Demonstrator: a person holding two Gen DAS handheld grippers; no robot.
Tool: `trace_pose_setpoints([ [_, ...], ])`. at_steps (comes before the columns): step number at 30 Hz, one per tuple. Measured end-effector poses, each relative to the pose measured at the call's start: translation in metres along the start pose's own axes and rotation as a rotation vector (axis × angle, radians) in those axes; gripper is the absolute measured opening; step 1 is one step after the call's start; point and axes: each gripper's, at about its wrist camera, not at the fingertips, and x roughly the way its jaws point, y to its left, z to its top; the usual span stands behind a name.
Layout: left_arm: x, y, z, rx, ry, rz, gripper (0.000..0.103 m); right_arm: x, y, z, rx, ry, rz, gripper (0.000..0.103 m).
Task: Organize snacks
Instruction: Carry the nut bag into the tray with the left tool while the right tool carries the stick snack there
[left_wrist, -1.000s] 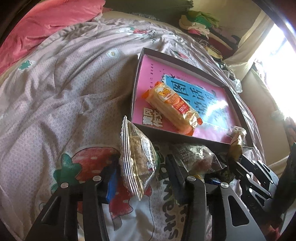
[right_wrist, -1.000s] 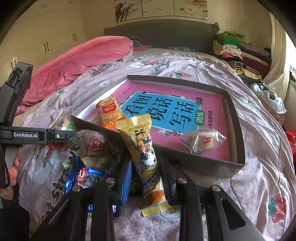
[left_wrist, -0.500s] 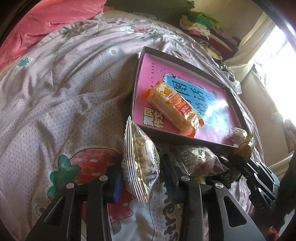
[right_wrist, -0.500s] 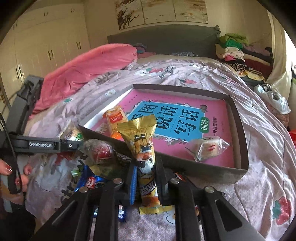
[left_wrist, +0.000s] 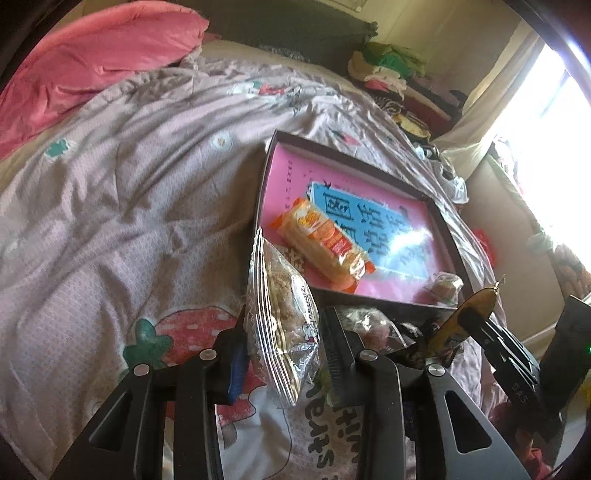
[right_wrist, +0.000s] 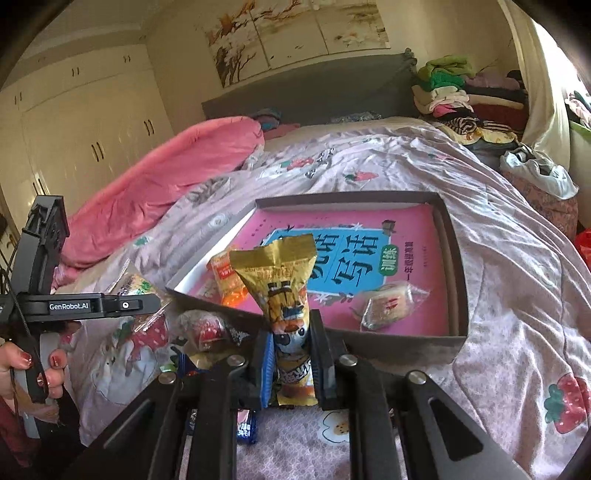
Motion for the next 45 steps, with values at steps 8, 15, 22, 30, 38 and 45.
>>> trace_pose_setpoints([
  [8,-0.010,-0.010,0.006,0.023,-0.018,0.006,0.037,-0.014,-0.007,0.008,0.030,-0.057,0.004,0.017],
  [15,-0.010,-0.030,0.014,0.061,-0.023,0.012,0.037,-0.026,-0.016,0.014,0.050,-0.102,-0.004,0.017],
  [22,-0.003,-0.050,0.018,0.101,-0.010,-0.002,0.037,-0.037,-0.028,0.020,0.075,-0.132,-0.032,0.017],
  [30,0.012,-0.077,0.022,0.145,0.009,-0.033,0.037,-0.044,-0.048,0.024,0.135,-0.162,-0.073,0.017],
  [38,0.035,-0.105,0.029,0.184,0.034,-0.061,0.037,-0.043,-0.062,0.030,0.175,-0.192,-0.113,0.017],
  [45,0.060,-0.122,0.034,0.212,0.064,-0.077,0.037,-0.037,-0.074,0.032,0.210,-0.192,-0.149,0.017],
])
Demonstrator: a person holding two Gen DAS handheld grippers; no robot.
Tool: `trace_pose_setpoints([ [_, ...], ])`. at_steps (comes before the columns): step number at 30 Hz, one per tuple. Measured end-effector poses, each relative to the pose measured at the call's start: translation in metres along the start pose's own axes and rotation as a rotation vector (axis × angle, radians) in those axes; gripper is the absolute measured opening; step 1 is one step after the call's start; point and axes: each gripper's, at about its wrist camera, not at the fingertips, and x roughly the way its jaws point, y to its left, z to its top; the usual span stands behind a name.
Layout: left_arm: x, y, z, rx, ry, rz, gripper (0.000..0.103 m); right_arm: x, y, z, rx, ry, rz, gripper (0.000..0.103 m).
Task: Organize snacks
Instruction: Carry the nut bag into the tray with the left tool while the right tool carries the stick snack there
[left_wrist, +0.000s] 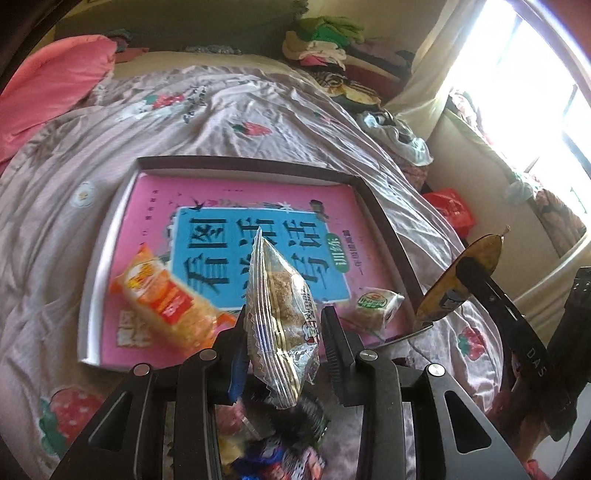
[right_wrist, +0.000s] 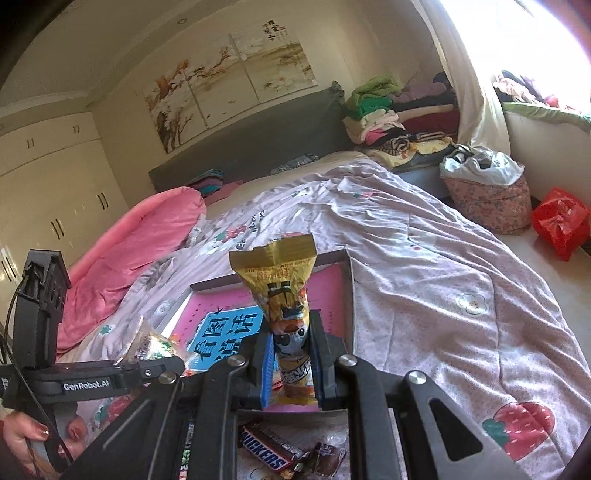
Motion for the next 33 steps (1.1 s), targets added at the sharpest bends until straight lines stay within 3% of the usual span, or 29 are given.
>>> trace_pose_setpoints([
  [13,0.027,-0.009,0.001,0.015,0.043,-0.008,0.037,0.025,-0.004,-0.008,-0.008,0.063,-0.028,0.017],
  [33,0.042,-0.004,-0.003,-0.002,0.069,-0.016,0.037,0.058,0.001,-0.020,-0.040,0.151,0.008,0.017],
])
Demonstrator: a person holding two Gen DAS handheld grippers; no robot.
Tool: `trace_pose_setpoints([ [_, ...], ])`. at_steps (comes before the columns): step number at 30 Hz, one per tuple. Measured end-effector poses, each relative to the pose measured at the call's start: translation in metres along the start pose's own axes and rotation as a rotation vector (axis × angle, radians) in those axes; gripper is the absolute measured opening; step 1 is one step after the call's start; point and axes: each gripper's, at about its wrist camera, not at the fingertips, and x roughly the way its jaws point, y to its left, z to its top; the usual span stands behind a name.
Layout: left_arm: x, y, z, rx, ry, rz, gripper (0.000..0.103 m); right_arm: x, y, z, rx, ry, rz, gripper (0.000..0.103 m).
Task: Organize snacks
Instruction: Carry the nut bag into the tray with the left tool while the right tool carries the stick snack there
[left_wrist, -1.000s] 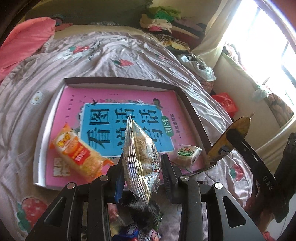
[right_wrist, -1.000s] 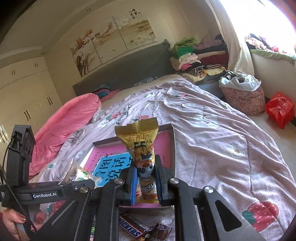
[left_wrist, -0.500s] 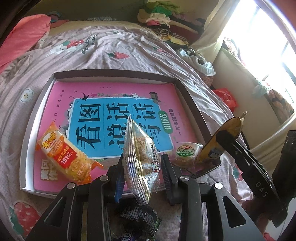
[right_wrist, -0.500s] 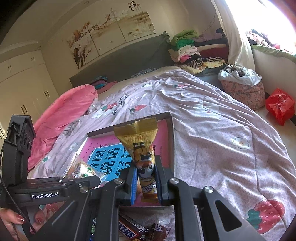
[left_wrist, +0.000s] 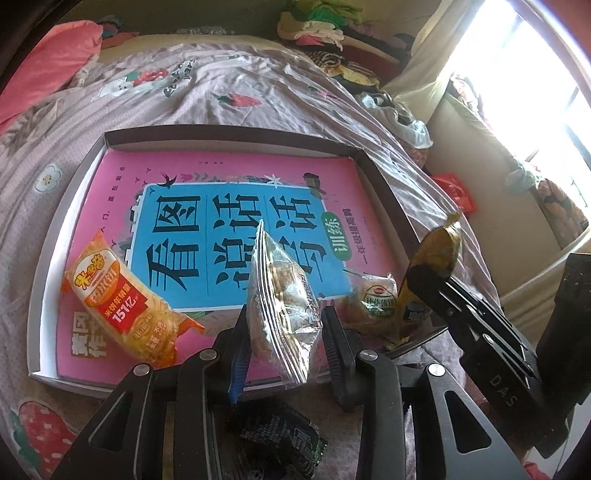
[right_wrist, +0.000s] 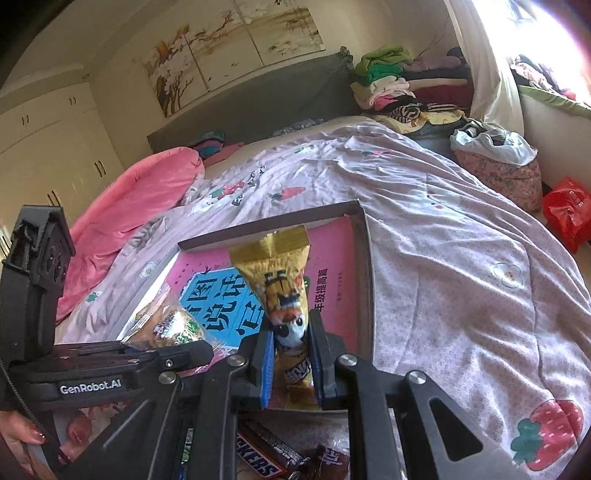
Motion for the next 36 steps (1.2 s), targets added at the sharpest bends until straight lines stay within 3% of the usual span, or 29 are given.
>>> trace_pose_setpoints([
  [22,0.005,0.014,0.002,-0.043,0.011,0.003,0.037,0.004,0.001,-0.007,-0.004,0.035,-0.012,0.020],
  [36,0.002,0.018,0.003,-0.058,0.001,0.000,0.037,-0.003,0.002,-0.008,-0.008,0.032,-0.030,0.029],
])
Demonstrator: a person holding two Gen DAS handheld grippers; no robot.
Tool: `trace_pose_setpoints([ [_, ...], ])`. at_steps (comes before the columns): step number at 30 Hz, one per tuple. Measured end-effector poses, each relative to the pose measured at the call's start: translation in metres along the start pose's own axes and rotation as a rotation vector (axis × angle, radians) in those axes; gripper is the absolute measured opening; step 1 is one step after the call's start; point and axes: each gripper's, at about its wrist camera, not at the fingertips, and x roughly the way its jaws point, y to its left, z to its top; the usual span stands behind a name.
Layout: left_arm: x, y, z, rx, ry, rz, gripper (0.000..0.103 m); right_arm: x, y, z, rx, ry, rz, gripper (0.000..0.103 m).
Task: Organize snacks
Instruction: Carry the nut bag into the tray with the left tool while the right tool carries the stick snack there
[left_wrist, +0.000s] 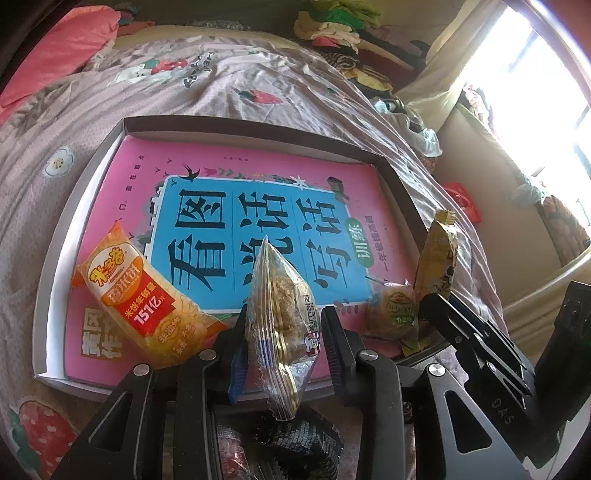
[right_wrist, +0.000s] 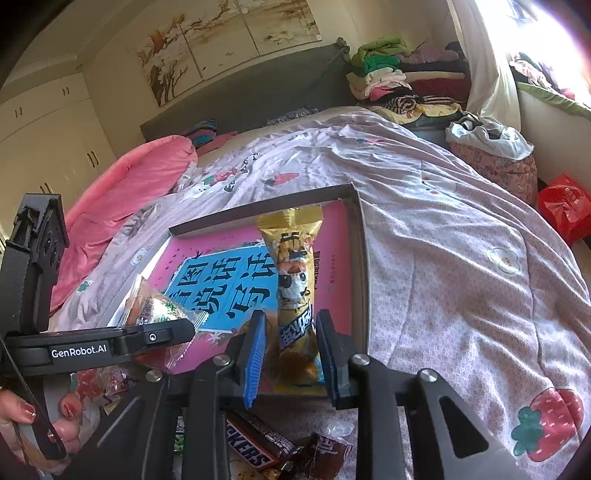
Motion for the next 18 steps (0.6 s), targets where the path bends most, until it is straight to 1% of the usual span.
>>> trace_pose_setpoints([
  [5,-0.004,-0.002,0.002,0.004,-0.017,-0.011,0.037,-0.006,-0.002,0.001,0.006,-0.025,-0.013,0.035],
  [10,-0.009,-0.002,0.004,0.010,-0.026,-0.002,0.038,-0.009,-0.004,0.004,0.013,-0.033,-0.017,0.036],
  [13,-0.014,-0.001,0.005,0.010,-0.040,0.008,0.041,-0.011,-0.005,0.004,0.009,-0.036,-0.023,0.036],
  [15,-0.017,0.000,0.006,0.012,-0.047,0.012,0.046,-0.012,-0.006,0.005,0.011,-0.039,-0.026,0.036],
  [18,-0.022,0.003,0.007,0.008,-0.058,0.014,0.047,-0.013,-0.006,0.004,0.014,-0.042,-0.028,0.037],
])
